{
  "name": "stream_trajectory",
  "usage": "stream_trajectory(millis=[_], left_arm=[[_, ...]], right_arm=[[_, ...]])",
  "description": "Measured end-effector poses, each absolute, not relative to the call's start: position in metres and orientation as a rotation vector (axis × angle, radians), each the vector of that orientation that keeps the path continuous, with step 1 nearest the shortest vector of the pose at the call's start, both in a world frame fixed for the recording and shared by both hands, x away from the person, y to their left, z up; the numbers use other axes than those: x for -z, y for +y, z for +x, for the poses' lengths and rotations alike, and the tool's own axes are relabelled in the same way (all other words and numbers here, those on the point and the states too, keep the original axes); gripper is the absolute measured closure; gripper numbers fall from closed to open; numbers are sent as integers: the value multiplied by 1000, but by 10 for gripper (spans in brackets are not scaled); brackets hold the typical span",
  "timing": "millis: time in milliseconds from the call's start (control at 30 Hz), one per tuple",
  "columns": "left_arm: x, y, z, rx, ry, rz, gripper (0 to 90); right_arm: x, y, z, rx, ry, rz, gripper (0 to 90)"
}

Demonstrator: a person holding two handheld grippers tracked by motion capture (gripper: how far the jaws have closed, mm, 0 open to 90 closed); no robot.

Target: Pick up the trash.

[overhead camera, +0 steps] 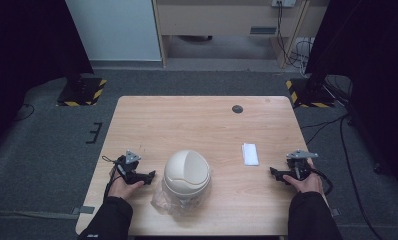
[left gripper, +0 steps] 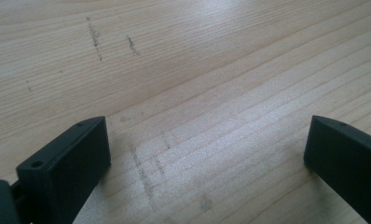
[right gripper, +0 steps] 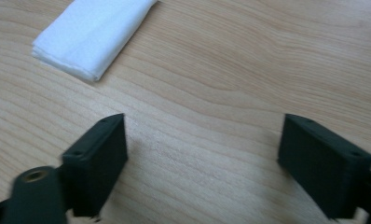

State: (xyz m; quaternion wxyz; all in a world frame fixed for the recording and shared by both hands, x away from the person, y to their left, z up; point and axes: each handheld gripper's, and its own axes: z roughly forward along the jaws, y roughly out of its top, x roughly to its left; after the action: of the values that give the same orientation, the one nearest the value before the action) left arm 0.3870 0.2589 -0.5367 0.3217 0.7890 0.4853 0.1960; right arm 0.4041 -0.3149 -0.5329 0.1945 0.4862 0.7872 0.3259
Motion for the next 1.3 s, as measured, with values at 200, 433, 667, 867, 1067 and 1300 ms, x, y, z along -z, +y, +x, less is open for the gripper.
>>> stream_trajectory(millis=[200, 433, 667, 867, 1067, 1300], left_arm=[[537, 258, 386, -518, 1280, 2072, 0], [537, 258, 386, -517, 1280, 2072, 0], [537, 258, 386, -517, 1280, 2072, 0], [537, 258, 386, -517, 1280, 2072, 0], [537, 258, 386, -517, 1280, 2072, 0], [537, 258, 386, -517, 1280, 2072, 0]], right_arm=[[522, -320, 404, -976, 2140, 1380, 203], [507, -316, 401, -1089, 2083, 1339, 204], [484, -310, 398, -1224, 2005, 1251, 207], [469, -305, 396, -1293, 1979, 1191, 204], [452, -295, 395, -1336, 1984, 1107, 212], [435, -278, 392, -1392, 1995, 1026, 219]])
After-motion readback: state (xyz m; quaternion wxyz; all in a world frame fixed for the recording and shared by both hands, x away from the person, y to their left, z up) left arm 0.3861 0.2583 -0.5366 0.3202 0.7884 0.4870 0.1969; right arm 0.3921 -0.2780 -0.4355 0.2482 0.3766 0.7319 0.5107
